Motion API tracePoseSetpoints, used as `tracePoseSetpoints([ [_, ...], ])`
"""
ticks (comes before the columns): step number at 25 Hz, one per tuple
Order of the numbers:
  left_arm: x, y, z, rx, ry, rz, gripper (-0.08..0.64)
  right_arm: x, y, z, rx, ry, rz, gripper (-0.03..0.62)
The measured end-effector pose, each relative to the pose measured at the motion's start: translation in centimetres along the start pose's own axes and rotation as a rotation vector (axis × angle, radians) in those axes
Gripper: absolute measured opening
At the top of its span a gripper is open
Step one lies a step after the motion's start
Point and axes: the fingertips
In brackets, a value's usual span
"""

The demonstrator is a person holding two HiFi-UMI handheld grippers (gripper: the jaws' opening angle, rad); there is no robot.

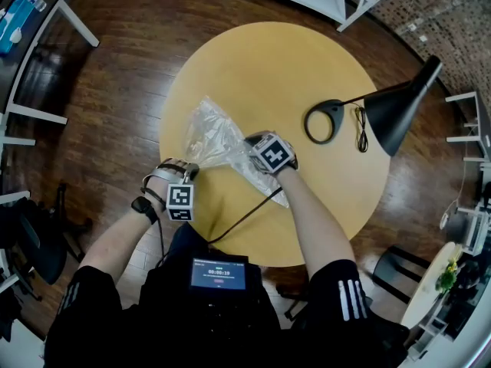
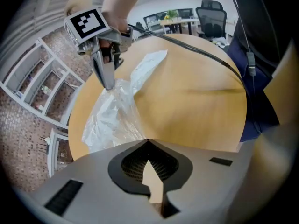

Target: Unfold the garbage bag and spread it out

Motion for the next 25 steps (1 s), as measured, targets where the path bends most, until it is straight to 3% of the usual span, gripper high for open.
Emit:
tracePoseSetpoints([
  [6, -2.6, 0.0, 0.1, -0.007, 0.046, -0.013, 0.0, -1.5, -2.3, -0.1, -0.06, 0.048, 0.01, 0.008],
  [10, -3.1, -0.4, 0.0, -0.019, 0.045, 0.039, 0.0, -1.7, -2.5, -0.2, -0.035, 0.011, -0.044, 0.027],
  [13, -0.9, 0.8, 1.2, 0.019, -0.019, 0.09, 0.0, -0.2, -2.2, 0.4, -0.024, -0.076, -0.08, 0.072],
  [17, 5.1, 2.9, 3.4, 0.033, -0.149, 0.154, 0.083, 1.3, -1.9, 1.9, -0.009, -0.183, -0.16, 0.119],
  [22, 9.8, 4.5, 1.7, 0.09, -0.13, 0.055, 0.091, 0.8, -2.0, 3.4, -0.011, -0.249, -0.378, 0.207],
  [25, 10.6, 4.4, -0.4, 0.094, -0.079, -0.007, 0.09, 0.2, -0.5, 3.2, 0.042, -0.246, -0.468, 0.212],
])
Point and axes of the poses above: the fingertips, and each gripper's own axes: z backward along the fingers, y to its left, x out of its top, and after that the axes turned 11 degrees about z, right-handed
